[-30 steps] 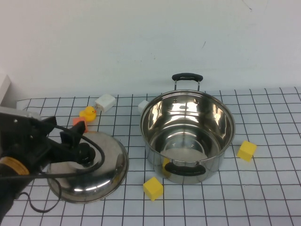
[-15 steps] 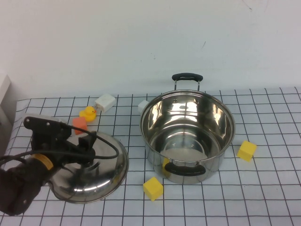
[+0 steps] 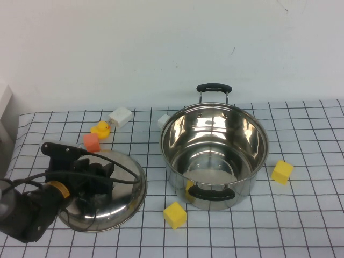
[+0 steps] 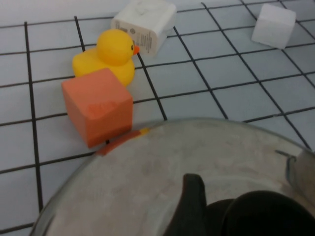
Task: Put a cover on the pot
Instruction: Pick up the pot lid, then place the pot lid on the pot
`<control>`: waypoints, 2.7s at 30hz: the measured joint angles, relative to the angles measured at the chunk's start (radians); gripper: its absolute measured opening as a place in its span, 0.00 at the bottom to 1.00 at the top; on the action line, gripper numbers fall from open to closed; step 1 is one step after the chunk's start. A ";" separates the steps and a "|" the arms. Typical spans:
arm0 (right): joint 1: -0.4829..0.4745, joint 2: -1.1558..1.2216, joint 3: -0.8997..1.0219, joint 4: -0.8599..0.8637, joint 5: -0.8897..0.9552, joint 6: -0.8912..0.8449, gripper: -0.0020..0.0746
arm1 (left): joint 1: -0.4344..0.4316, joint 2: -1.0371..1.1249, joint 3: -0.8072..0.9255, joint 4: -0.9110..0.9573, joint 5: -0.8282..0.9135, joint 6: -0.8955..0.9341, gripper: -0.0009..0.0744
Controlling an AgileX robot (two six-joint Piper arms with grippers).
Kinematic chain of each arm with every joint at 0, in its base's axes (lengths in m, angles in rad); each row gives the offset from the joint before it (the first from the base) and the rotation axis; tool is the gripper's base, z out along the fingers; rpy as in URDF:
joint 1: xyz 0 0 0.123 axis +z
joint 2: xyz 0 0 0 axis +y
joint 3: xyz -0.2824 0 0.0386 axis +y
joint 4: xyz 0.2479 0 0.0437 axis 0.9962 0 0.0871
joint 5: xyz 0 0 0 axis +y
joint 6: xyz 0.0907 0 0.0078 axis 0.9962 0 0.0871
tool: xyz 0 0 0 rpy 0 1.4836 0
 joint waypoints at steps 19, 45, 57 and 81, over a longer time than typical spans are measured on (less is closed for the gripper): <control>0.000 0.000 0.000 0.000 0.000 0.000 0.04 | 0.000 -0.012 -0.024 -0.023 0.048 -0.056 0.44; 0.000 0.000 0.000 0.000 0.000 0.000 0.04 | -0.213 -0.463 -0.435 1.031 0.380 -1.112 0.44; 0.000 0.000 0.000 0.000 0.000 0.000 0.04 | -0.408 -0.167 -0.674 1.138 0.423 -1.139 0.44; 0.000 0.000 0.000 0.000 0.000 0.000 0.04 | -0.429 -0.032 -0.736 1.153 0.493 -1.112 0.44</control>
